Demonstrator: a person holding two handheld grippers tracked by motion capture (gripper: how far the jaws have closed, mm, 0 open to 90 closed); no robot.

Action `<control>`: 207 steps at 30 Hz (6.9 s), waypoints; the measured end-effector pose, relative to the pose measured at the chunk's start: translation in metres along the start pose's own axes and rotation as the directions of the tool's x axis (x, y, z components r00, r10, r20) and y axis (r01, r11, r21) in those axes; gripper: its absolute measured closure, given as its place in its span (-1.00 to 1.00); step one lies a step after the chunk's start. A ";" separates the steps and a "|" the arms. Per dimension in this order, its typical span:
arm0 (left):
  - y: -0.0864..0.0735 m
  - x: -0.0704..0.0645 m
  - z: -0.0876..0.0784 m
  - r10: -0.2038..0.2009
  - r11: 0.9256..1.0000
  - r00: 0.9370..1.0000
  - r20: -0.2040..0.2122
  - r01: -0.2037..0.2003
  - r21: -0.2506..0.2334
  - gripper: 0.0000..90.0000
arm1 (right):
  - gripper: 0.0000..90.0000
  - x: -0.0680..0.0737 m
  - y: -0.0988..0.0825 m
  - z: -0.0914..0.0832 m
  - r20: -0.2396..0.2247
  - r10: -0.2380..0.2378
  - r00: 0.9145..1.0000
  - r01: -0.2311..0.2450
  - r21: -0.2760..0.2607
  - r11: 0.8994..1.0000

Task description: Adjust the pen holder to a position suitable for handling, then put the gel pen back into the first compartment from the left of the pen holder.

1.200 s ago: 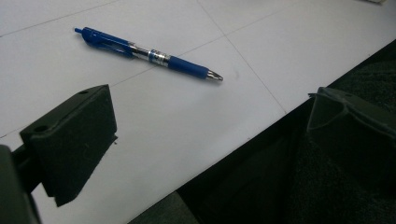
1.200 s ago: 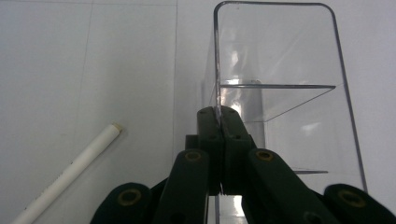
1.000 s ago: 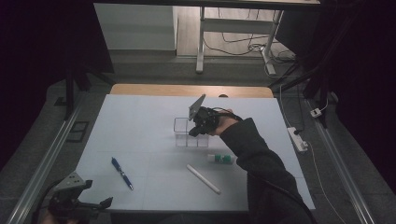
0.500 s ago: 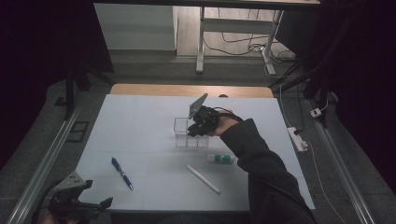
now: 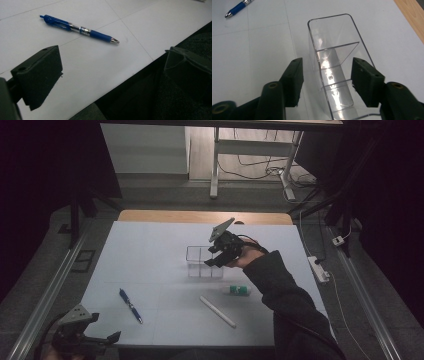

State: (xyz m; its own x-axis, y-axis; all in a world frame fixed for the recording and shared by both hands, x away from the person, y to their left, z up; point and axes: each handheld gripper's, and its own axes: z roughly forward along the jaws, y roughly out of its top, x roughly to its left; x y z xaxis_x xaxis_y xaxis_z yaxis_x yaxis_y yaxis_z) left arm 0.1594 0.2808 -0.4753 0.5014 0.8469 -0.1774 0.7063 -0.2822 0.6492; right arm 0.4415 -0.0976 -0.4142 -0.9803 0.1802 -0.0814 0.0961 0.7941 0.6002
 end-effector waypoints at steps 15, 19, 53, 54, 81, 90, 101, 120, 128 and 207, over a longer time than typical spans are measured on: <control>0.000 0.000 0.000 0.000 1.000 1.000 -0.003 0.000 -0.003 -0.96 | -0.60 0.024 -0.017 -0.018 0.051 0.083 0.995 -0.081 -0.044 0.996; 0.000 0.000 -0.001 0.000 1.000 1.000 -0.001 0.000 -0.004 -0.96 | -0.77 0.035 -0.024 -0.023 0.053 0.124 0.991 -0.121 -0.066 0.991; 0.000 0.002 -0.004 0.020 0.998 1.000 0.023 -0.019 -0.056 -0.99 | -1.00 0.148 -0.166 -0.102 0.245 0.553 0.796 -0.483 -0.291 0.826; 0.000 0.002 -0.004 0.018 0.998 1.000 0.025 -0.017 -0.056 -0.99 | -1.00 0.148 -0.166 -0.102 0.245 0.553 0.796 -0.483 -0.291 0.826; 0.008 0.005 0.002 0.069 0.995 0.994 0.087 -0.062 -0.078 -0.98 | -1.00 0.157 -0.181 -0.101 0.245 0.568 0.786 -0.520 -0.234 0.821; 0.021 0.013 0.016 0.074 0.997 0.996 0.043 -0.073 -0.030 -1.00 | -1.00 0.157 -0.180 -0.100 0.240 0.566 0.788 -0.523 -0.222 0.823; 0.037 0.047 0.033 0.015 1.000 0.999 0.028 -0.015 0.009 -1.00 | -1.00 0.155 -0.179 -0.097 0.230 0.562 0.794 -0.526 -0.202 0.826; 0.057 0.069 0.074 0.121 0.981 0.991 0.058 -0.128 0.146 -0.25 | -1.00 0.155 -0.179 -0.096 0.223 0.560 0.798 -0.527 -0.193 0.828; 0.061 0.072 0.076 0.084 0.980 0.995 0.050 -0.092 0.178 0.62 | -1.00 0.155 -0.179 -0.096 0.227 0.557 0.799 -0.525 -0.188 0.830; 0.090 0.031 0.120 -0.112 0.953 0.992 -0.056 0.124 0.276 -0.79 | -1.00 0.155 -0.178 -0.096 0.211 0.541 0.814 -0.509 -0.188 0.840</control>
State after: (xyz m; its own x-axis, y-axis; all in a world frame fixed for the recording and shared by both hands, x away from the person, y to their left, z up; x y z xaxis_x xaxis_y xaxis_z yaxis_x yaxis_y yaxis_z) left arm 0.2982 0.2275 -0.5107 0.3898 0.8973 -0.2073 0.8731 -0.2885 0.3930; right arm 0.2559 -0.2670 -0.4569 -0.7096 0.6988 0.0902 0.5475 0.4662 0.6949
